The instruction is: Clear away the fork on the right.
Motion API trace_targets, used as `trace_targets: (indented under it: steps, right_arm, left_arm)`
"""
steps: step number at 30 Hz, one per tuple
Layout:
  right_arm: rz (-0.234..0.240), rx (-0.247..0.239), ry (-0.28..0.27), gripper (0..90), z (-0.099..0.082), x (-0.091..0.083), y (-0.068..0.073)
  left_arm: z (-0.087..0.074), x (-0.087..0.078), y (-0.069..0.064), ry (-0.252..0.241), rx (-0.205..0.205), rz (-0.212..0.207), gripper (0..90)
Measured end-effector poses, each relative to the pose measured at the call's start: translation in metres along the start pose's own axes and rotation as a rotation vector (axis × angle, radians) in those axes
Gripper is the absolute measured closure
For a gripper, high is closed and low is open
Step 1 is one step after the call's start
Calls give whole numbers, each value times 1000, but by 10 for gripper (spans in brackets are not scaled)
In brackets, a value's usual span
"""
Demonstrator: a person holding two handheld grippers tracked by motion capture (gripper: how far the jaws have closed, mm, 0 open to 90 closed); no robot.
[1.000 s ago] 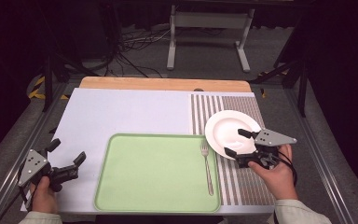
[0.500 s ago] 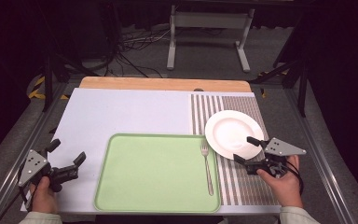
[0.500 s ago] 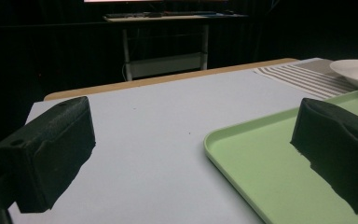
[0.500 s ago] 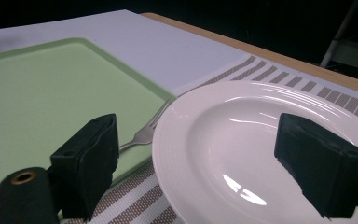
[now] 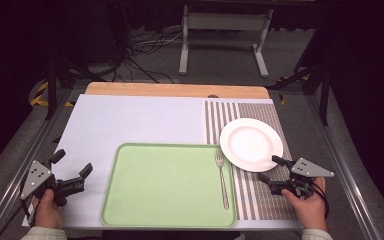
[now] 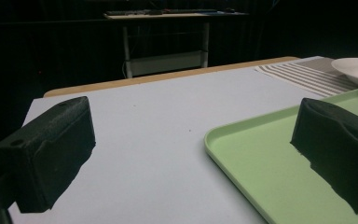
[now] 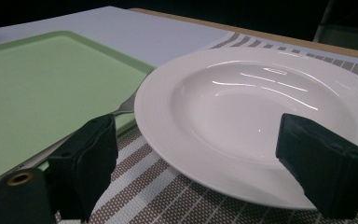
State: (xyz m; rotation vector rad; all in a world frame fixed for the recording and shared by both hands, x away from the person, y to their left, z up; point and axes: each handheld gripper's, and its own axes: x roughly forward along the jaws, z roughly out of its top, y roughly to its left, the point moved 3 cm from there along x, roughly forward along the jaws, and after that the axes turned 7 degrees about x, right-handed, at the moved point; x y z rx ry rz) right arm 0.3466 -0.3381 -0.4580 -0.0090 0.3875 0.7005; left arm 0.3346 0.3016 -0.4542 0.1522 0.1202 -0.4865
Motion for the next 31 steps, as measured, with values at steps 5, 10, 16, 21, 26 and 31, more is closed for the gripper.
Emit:
trace_targets:
  steps: [5, 10, 16, 21, 26, 31]
  right_arm:
    - [-8, 17, 5, 136, -4, 0, -1]
    - [-10, 30, -3, 135, -4, -1, -2]
    - [-11, 32, -9, 135, -3, -2, -2]
    - [-14, 41, -17, 135, -2, -3, -3]
    - [-13, 38, -21, 135, -1, -3, -3]
    - [-11, 33, -23, 135, 0, -3, -2]
  left_arm:
    - [-1, 0, 1, -3, -12, 1, 3]
    - [0, 0, 2, -3, -9, -1, 3]
    - [0, 0, 2, -2, -8, -1, 3]
    - [-2, 1, 2, 2, -14, 1, 3]
    - [-2, 1, 3, 4, -25, 0, 3]
    - [-2, 1, 3, 4, -17, 0, 3]
